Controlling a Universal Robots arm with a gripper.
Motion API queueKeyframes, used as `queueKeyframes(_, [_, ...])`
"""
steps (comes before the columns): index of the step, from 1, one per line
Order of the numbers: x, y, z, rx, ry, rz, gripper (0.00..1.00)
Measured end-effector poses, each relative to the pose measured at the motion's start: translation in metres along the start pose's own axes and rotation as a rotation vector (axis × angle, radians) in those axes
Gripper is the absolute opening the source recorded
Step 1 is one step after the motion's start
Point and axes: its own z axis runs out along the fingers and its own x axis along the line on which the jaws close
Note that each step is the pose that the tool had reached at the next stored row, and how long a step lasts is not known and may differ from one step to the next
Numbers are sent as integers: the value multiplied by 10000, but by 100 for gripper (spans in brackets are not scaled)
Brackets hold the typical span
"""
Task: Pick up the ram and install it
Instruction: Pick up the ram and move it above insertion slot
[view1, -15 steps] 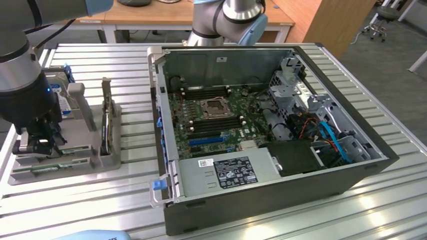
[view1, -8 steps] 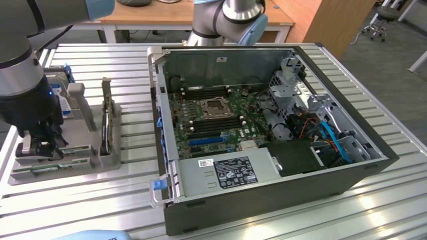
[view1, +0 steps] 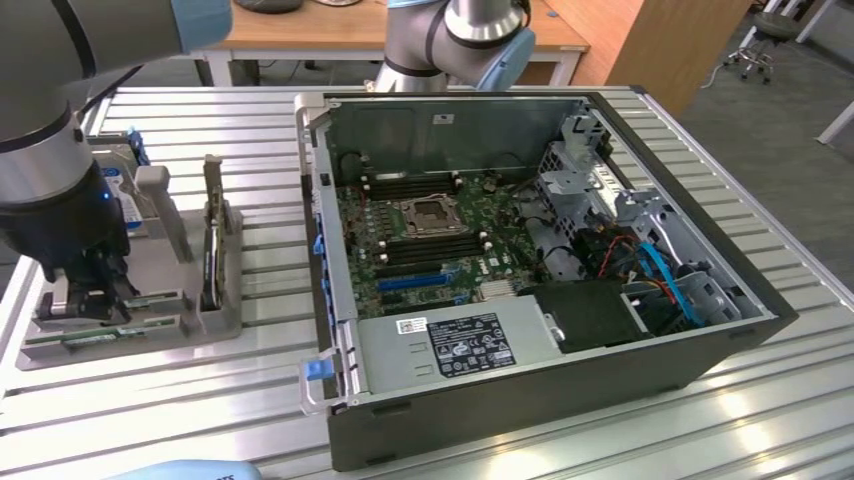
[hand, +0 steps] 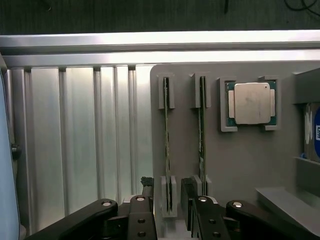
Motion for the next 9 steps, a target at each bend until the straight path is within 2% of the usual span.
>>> queueKeyframes(9, [0, 0, 28, 0, 1, -15, 35])
